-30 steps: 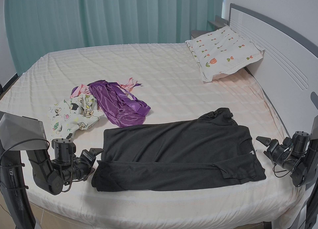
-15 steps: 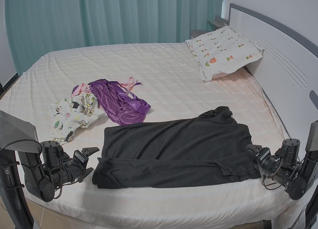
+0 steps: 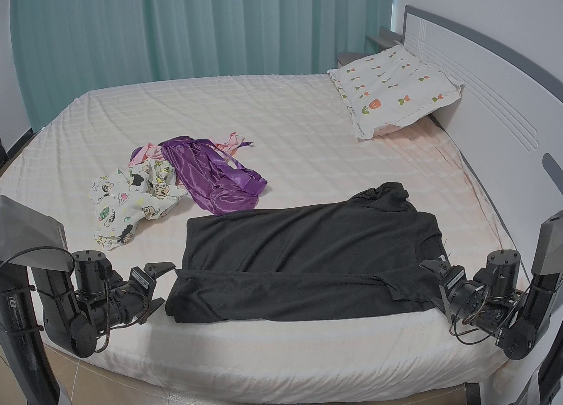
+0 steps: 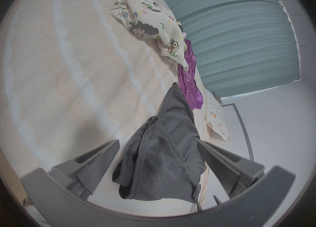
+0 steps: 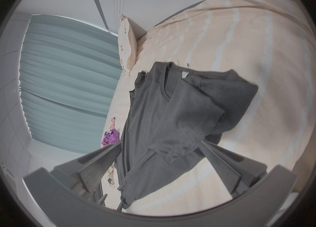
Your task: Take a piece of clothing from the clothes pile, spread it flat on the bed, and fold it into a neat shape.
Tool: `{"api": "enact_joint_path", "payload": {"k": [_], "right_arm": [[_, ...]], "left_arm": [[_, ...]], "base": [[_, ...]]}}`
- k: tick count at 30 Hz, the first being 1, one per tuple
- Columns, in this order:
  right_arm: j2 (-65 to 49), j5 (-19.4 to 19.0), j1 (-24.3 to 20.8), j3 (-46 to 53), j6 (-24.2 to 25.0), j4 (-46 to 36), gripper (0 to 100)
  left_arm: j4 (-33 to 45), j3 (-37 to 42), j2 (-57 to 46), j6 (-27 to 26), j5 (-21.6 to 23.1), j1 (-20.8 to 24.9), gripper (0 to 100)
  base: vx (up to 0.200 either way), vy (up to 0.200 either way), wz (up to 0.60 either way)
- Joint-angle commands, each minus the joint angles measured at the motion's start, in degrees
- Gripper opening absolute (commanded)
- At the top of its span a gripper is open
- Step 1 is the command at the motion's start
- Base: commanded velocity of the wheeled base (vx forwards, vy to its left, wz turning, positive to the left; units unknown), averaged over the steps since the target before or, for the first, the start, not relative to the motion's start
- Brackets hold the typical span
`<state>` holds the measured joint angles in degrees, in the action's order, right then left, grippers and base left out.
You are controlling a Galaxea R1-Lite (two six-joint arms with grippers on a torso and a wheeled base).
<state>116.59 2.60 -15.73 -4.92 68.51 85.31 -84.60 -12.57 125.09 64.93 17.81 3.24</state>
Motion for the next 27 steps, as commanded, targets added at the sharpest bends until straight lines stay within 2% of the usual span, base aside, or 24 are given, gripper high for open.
{"api": "enact_joint_path", "payload": {"k": [1, 27], "right_arm": [[0.4, 0.0, -1.2, 0.2, 0.0, -0.1, 100], [6.8, 0.0, -0.4, -3.5, 1.6, 0.2, 100]], "left_arm": [[0.0, -0.1, 0.3, -0.1, -0.1, 0.0, 100], [0.0, -0.4, 0.8, -1.4, -0.1, 0.1, 100]], "base": [[0.000, 0.000, 0.00], [0.000, 0.000, 0.00]]}}
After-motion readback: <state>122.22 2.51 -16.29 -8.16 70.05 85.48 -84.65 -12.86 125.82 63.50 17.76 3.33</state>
